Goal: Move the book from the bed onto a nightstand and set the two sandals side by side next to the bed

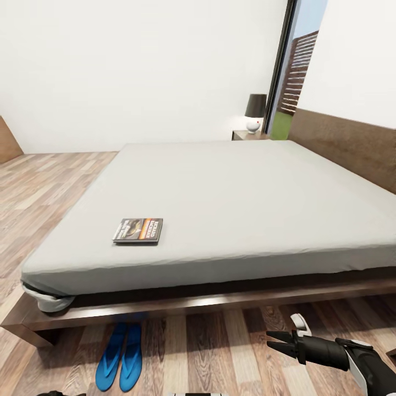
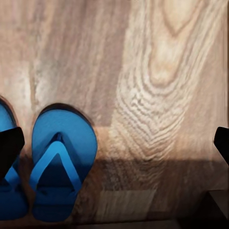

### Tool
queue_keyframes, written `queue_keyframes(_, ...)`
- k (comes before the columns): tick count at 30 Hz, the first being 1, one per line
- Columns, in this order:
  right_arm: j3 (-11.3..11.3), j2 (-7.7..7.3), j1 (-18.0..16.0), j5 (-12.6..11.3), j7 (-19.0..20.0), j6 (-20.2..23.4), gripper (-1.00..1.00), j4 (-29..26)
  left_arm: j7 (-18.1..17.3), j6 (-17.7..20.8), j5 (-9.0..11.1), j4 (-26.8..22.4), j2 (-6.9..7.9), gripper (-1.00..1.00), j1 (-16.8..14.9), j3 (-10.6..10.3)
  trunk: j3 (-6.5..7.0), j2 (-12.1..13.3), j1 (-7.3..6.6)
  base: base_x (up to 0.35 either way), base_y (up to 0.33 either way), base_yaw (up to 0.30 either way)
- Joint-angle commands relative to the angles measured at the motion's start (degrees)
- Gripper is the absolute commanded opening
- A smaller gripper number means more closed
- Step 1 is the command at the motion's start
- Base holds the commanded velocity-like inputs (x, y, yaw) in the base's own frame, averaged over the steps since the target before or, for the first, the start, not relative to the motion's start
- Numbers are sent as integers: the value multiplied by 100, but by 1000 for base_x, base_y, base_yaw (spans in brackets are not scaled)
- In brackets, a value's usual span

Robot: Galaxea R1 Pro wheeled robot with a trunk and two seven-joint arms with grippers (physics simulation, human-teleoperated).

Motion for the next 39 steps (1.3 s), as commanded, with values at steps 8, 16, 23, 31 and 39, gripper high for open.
queue_keyframes(8,-7,0,-2,-7,20,60,100,0,-1,-16,-58,-11,39,100,38,49,-4,-1,-1,0,0,0)
queue_keyframes(16,-4,0,-2,-7,20,60,100,0,3,3,-58,122,210,100,48,55,129,7,-16,0,0,0)
queue_keyframes(23,-3,0,-2,-7,20,60,100,0,8,32,381,176,546,100,237,62,218,12,-27,0,0,0)
queue_keyframes(31,-3,0,-2,-7,20,60,100,0,-19,61,820,195,877,100,325,63,350,20,-42,0,0,0)
queue_keyframes(39,-3,0,-2,-7,20,60,100,0,-24,131,1553,247,1269,100,583,65,483,28,-58,0,0,0)
